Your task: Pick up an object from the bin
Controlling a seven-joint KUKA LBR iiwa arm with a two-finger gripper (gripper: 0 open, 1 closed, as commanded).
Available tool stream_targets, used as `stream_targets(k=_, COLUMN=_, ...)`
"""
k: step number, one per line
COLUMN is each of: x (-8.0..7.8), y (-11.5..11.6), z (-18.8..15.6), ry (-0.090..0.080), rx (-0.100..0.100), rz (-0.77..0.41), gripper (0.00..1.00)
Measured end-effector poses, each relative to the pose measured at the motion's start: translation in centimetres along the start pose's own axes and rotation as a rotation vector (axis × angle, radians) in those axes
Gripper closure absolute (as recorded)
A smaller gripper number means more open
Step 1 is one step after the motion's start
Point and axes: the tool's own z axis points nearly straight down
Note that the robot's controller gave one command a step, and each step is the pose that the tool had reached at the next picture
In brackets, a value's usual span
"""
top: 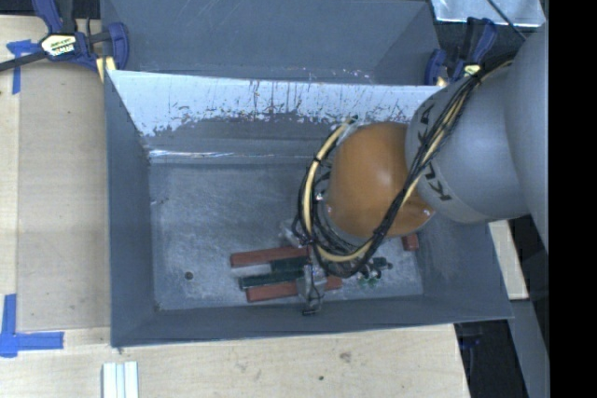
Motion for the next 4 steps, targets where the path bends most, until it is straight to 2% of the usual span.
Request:
stream_targets(k=1, x=0.0, y=0.0, z=0.0, ry=0.000, rx=0.000, rz=0.000, gripper=1.00)
stream_targets(k=2, x=-4.5, y=3.7, z=-11.9, ry=-0.002, rx=0.001, rz=-0.035, gripper=1.00)
stream_targets(k=3, x=-4.5, y=3.7, z=-11.9, ry=-0.002, rx=0.000, rz=-0.034, gripper=1.00)
stream_targets(k=4, x=-5.4, y=3.5, z=-14.3, ry=0.007, rx=-0.001, rz=-0.149, gripper=1.00)
